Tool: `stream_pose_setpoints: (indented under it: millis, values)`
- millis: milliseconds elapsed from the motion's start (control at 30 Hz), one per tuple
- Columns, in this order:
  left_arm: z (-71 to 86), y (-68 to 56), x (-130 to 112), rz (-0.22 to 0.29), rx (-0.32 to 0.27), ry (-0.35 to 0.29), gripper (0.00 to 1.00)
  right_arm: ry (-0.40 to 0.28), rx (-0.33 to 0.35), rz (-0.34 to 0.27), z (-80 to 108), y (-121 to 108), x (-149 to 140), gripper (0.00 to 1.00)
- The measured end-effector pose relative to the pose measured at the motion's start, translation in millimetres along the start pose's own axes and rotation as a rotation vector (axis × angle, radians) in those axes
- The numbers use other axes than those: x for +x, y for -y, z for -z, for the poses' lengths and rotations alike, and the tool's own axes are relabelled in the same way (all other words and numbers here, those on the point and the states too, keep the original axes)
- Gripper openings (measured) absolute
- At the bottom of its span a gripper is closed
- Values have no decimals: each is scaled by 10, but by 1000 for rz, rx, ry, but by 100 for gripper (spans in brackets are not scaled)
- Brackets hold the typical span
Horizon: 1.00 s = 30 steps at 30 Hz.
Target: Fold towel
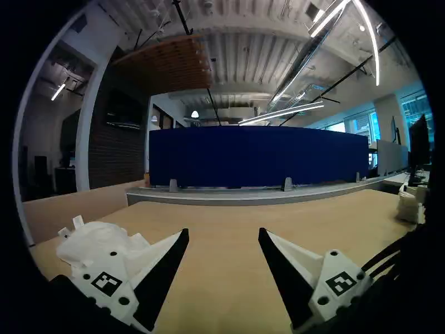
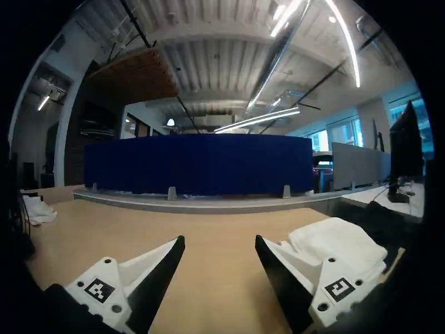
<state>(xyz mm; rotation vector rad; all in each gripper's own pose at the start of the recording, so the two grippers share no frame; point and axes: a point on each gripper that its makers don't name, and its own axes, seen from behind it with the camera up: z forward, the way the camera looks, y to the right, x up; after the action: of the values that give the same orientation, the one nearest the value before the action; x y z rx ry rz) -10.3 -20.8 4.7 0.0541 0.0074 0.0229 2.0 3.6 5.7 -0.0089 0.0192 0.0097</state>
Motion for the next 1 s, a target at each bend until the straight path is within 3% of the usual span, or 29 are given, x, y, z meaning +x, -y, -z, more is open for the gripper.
stream_pose_setpoints:
  millis: [1000]
  values:
    - [-7, -2, -3, 0, 0, 0, 93, 4, 1, 4, -26, 0, -34, 100]
